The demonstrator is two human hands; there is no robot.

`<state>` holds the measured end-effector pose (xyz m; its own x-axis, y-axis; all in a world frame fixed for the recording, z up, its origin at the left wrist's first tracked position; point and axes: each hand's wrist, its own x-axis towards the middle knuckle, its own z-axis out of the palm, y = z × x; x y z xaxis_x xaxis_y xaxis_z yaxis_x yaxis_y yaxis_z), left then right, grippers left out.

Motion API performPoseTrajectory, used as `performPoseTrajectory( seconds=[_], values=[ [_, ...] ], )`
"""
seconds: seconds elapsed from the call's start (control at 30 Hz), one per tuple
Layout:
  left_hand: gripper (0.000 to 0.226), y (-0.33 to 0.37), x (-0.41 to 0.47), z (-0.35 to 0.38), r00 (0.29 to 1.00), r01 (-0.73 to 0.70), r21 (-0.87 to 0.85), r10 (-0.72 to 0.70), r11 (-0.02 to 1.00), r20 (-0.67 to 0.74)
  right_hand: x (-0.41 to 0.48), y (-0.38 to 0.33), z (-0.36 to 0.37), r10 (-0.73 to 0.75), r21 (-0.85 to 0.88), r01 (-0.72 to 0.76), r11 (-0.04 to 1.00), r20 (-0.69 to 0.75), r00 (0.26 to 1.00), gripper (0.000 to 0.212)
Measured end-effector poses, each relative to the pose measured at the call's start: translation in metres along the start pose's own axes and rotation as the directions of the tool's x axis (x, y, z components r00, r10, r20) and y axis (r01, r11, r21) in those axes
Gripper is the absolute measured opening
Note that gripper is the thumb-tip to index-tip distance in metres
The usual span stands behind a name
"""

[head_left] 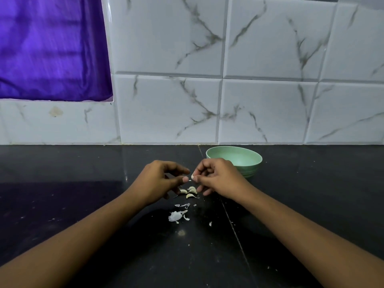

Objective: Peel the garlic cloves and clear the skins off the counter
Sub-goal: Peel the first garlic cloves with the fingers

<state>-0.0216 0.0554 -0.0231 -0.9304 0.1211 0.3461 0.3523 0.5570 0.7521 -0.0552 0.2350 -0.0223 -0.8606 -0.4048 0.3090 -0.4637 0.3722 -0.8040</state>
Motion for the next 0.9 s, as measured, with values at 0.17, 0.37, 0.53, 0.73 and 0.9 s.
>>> performPoseTrajectory(
  seconds=[0.17,0.37,0.53,0.73,0.9],
  values=[
    [0.006,0.005,-0.004,0.006,0.996,0.092,-0.197,-0.087,0.976,0.029,-0.004,-0.003,0.004,0.033,0.127,-0.040,0.991,0.058,0.998,0.009],
    [0.003,0.009,-0.004,0.007,0.973,0.227,-0.443,-0.223,0.867,0.062,-0.006,-0.008,0.001,0.067,0.331,-0.092,0.939,0.084,0.994,0.013],
    [0.002,0.012,-0.006,0.007,0.965,0.249,-0.518,-0.256,0.818,0.060,-0.009,-0.010,-0.002,0.094,0.374,-0.128,0.919,0.107,0.990,0.008],
    [0.005,0.015,-0.006,0.008,0.967,0.244,-0.488,-0.247,0.838,0.058,-0.010,-0.013,-0.003,0.114,0.346,-0.147,0.927,0.115,0.987,0.011],
    [0.003,0.015,-0.007,0.008,0.975,0.212,-0.434,-0.218,0.876,0.036,-0.010,-0.013,-0.003,0.105,0.277,-0.129,0.952,0.099,0.990,0.013]
  ],
)
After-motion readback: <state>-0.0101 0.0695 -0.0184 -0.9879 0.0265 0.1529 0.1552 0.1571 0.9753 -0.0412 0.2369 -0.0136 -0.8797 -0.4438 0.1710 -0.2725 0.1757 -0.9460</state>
